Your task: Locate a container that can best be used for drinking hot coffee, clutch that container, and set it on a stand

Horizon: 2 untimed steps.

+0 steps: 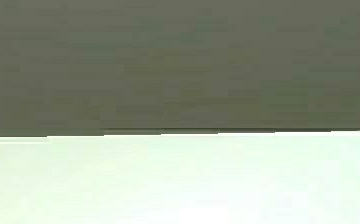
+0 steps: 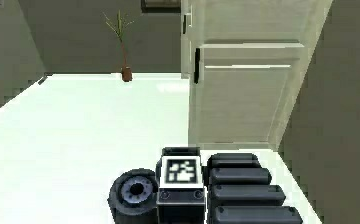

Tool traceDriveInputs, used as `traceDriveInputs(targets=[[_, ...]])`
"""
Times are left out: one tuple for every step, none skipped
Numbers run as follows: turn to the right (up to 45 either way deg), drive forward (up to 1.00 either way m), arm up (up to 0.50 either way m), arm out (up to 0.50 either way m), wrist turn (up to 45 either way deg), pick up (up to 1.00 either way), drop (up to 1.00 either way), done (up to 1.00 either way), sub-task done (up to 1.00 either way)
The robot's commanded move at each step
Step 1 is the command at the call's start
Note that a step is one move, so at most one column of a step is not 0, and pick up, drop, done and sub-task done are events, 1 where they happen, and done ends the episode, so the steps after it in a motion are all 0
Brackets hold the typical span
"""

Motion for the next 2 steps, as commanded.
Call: traceDriveInputs(targets=[[45.0, 0.0, 0.0, 0.0, 0.0, 0.0, 0.0, 0.0, 0.0], [30.0, 0.0, 0.0, 0.0, 0.0, 0.0, 0.0, 0.0, 0.0]])
